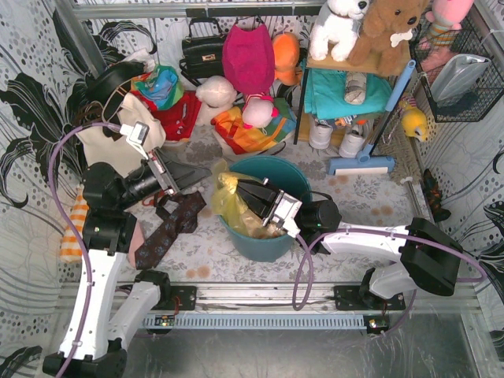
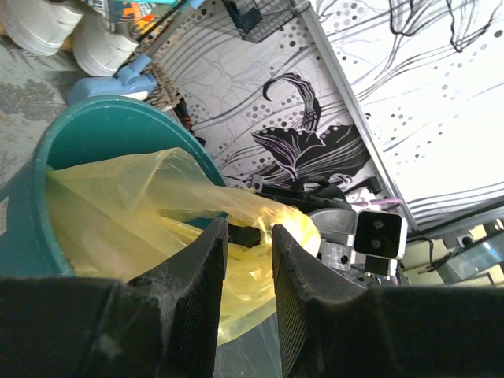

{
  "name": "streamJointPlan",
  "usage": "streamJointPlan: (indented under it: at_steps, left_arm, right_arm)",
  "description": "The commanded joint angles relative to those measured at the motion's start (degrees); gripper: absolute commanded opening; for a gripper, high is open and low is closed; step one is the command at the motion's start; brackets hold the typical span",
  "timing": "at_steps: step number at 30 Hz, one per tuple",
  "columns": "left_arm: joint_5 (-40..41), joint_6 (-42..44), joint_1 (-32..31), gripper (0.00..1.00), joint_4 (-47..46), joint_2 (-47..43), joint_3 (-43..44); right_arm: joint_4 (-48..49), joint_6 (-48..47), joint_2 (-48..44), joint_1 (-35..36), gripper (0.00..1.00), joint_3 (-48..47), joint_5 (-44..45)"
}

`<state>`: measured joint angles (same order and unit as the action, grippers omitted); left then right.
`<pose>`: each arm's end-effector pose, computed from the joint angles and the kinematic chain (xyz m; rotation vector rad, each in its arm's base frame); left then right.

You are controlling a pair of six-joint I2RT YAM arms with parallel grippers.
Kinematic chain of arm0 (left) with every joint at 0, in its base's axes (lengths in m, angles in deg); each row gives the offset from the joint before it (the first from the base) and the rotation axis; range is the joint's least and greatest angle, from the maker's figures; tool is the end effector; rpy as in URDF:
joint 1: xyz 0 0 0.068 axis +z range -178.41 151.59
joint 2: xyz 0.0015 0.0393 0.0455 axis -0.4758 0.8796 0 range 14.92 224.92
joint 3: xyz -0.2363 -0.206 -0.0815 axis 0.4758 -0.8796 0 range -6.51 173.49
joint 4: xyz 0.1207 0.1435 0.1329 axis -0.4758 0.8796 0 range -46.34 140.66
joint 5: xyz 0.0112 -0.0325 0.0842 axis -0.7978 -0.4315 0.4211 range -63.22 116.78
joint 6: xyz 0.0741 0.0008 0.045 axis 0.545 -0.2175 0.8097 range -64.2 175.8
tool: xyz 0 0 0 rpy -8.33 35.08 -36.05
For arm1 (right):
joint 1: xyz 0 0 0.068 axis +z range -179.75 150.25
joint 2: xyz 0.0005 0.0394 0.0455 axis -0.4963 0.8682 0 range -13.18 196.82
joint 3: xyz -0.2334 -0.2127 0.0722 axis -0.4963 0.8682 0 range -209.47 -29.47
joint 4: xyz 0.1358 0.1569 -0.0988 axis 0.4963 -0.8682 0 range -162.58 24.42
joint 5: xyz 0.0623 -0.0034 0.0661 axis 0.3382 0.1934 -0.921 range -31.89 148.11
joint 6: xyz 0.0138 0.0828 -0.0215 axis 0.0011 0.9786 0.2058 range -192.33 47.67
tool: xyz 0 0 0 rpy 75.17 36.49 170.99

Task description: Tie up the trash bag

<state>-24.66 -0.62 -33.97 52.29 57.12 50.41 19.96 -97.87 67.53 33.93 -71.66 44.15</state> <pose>0.0891 -0.0689 0.4507 0.0822 1.7068 -1.4848 0.1042 0.2524 0.4500 -0.7054 0.3770 0.7222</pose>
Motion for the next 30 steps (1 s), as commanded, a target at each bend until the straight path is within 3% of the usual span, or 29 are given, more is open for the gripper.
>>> streamJointPlan:
  at_steps: [1,8,30]
  left_arm:
    - [-4.1,-2.7,-0.1,0.39,-7.1,-0.6,-0.2]
    - [-3.4,0.9,-1.5,0.39,-2.1,0.0,0.4]
    - [-0.6,-2.0,-6.4,0.37,-9.4,1.4,-2.8]
  right_arm:
    - [-0.9,1.1,2.4,0.3,0.04,0.7,-0.3]
    - [-0.9,1.3,2.9,0.4,0.04,0.3,-0.4]
    - [-0.9,1.6,3.8,0.3,0.04,-0.2,-0.9]
